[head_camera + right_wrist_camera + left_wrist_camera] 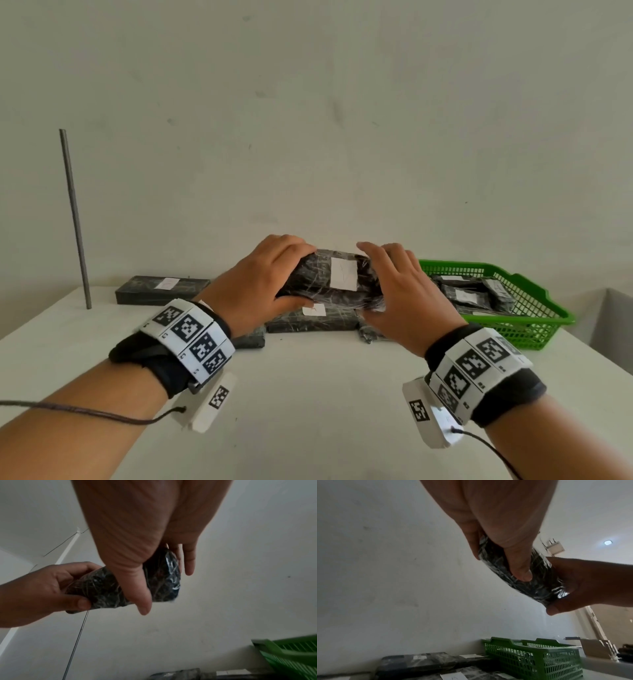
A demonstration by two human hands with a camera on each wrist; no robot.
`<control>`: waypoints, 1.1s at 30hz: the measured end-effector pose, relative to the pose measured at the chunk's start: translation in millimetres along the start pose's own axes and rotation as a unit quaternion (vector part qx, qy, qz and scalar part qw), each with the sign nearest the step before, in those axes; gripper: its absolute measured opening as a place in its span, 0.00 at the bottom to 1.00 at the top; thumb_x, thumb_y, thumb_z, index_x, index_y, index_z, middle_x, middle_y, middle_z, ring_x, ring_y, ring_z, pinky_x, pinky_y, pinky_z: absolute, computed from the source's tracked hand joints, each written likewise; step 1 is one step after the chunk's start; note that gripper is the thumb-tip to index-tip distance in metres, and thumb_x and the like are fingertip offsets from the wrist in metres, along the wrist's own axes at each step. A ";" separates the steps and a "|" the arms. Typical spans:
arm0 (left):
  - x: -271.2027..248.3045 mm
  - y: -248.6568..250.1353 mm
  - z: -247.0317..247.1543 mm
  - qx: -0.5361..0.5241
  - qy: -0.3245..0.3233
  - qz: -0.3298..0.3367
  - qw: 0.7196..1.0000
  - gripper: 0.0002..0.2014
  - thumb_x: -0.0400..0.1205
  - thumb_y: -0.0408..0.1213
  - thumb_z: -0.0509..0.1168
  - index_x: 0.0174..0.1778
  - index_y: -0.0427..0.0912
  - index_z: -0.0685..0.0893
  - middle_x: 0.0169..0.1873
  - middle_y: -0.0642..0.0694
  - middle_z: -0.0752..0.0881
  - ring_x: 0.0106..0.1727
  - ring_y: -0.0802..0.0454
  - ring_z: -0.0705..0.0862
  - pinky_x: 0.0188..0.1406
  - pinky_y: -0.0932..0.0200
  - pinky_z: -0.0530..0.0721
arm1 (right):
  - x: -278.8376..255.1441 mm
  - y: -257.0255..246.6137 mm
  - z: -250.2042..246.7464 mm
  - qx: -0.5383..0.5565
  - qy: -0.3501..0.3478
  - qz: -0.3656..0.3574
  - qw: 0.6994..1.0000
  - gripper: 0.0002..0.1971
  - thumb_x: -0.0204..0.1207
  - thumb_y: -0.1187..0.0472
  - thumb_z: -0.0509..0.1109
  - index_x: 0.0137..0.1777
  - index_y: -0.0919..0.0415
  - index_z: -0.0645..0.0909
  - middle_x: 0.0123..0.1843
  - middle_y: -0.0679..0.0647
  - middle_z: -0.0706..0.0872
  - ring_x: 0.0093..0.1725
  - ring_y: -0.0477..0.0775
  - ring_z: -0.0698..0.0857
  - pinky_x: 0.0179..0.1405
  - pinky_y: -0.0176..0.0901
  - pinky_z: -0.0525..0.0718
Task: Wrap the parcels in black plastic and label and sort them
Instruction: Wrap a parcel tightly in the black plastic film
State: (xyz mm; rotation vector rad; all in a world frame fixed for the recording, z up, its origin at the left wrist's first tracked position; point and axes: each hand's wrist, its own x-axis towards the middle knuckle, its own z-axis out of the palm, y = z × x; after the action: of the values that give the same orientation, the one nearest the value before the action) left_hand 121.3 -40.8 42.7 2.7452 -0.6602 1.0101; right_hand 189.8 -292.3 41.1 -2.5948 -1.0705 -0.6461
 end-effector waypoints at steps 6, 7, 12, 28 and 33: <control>21.0 11.2 20.5 -0.095 0.004 -0.149 0.984 0.42 0.80 0.57 0.71 0.86 0.42 0.66 0.78 0.44 0.75 0.77 0.50 0.75 0.78 0.48 0.79 | -14.6 6.6 -3.6 0.088 -0.035 0.130 0.987 0.22 0.76 0.43 0.77 0.64 0.53 0.77 0.52 0.47 0.84 0.47 0.49 0.85 0.44 0.42 0.87; 27.4 18.3 22.6 -0.131 0.010 -0.217 0.967 0.41 0.81 0.58 0.71 0.85 0.42 0.67 0.75 0.46 0.77 0.75 0.50 0.78 0.75 0.50 0.80 | -16.5 5.5 -3.8 0.144 -0.036 0.154 0.977 0.18 0.78 0.44 0.76 0.57 0.55 0.79 0.47 0.48 0.85 0.40 0.47 0.85 0.36 0.40 0.86; 66.3 65.7 45.1 -0.480 -0.067 -0.364 0.796 0.21 0.83 0.54 0.72 0.59 0.38 0.89 0.51 0.44 0.95 0.54 0.48 0.94 0.61 0.44 0.92 | -23.4 0.5 -0.9 0.421 -0.099 0.235 0.870 0.15 0.86 0.48 0.72 0.51 0.62 0.83 0.42 0.61 0.89 0.31 0.60 0.92 0.35 0.57 0.95; 131.7 110.3 99.9 -0.150 -0.109 -0.142 0.972 0.35 0.69 0.55 0.85 0.67 0.47 0.77 0.57 0.51 0.80 0.56 0.50 0.82 0.56 0.50 0.84 | -20.0 124.8 -8.8 0.752 0.084 0.299 0.582 0.23 0.87 0.61 0.70 0.79 0.70 0.75 0.63 0.67 0.91 0.55 0.65 0.94 0.43 0.56 0.94; 135.0 102.5 108.4 -0.095 -0.156 -0.117 0.976 0.43 0.68 0.61 0.82 0.75 0.53 0.70 0.64 0.49 0.75 0.64 0.49 0.77 0.64 0.47 0.83 | -22.5 145.7 3.8 0.793 0.076 0.260 0.545 0.31 0.80 0.63 0.72 0.83 0.67 0.71 0.65 0.68 0.88 0.61 0.66 0.91 0.49 0.59 0.94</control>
State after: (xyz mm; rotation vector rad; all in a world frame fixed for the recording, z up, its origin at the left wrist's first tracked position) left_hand 229.8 -210.2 45.2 2.7494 -0.4303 0.4459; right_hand 281.1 -405.5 16.7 -0.9687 -0.2840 0.2872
